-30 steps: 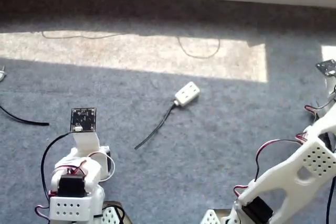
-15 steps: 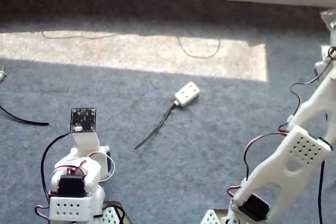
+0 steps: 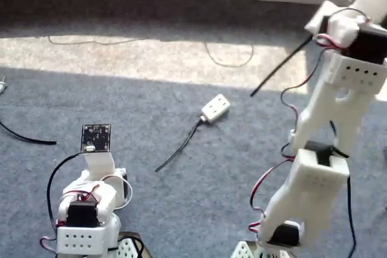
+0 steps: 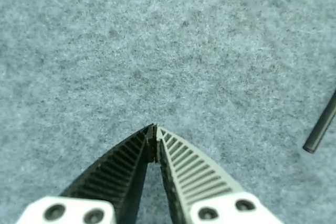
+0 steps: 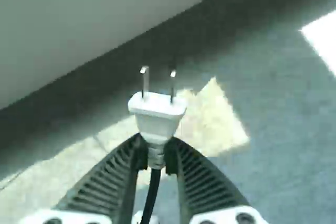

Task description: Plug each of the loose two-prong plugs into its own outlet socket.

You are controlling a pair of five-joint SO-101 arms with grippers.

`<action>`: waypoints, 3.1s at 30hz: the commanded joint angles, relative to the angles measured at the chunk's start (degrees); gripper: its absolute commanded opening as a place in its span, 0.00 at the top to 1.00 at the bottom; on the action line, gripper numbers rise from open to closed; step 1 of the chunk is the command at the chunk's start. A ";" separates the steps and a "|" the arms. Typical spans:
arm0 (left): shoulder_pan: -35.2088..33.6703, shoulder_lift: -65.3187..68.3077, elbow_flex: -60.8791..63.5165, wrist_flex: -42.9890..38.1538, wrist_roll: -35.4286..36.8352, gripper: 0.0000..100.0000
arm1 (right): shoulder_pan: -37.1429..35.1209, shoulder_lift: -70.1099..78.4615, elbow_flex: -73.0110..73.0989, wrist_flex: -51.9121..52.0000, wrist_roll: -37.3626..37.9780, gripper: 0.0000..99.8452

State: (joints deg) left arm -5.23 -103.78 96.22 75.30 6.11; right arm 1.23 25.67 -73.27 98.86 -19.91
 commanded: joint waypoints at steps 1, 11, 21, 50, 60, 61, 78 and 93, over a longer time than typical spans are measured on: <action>-0.40 -0.40 0.75 0.26 -0.35 0.99 | -18.07 -14.20 17.27 2.33 -5.98 0.99; -2.77 -0.40 0.57 -0.18 -0.44 0.99 | -47.78 -19.12 40.66 -10.07 -6.42 0.99; -38.73 -0.40 0.75 -15.21 -0.09 0.69 | -53.93 -3.65 41.63 -15.52 -11.69 0.77; -6.81 18.68 -30.46 -15.38 -0.09 0.61 | 13.14 -48.22 69.93 1.98 18.02 0.50; -3.91 79.78 -72.31 -5.10 0.09 0.81 | 13.23 -52.09 112.31 -19.21 22.24 0.50; -2.42 84.35 -75.21 -2.20 0.00 0.81 | 13.23 -52.70 114.68 -21.41 19.87 0.50; 16.75 107.12 -84.18 -1.23 0.00 0.82 | 3.38 -54.02 142.02 -50.33 9.93 0.50; 13.32 114.51 -84.09 -13.27 0.09 0.82 | 3.12 -53.49 141.85 -50.33 9.93 0.50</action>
State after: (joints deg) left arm 10.68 10.68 14.29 64.48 6.11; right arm 5.10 -27.34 68.70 49.89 -9.36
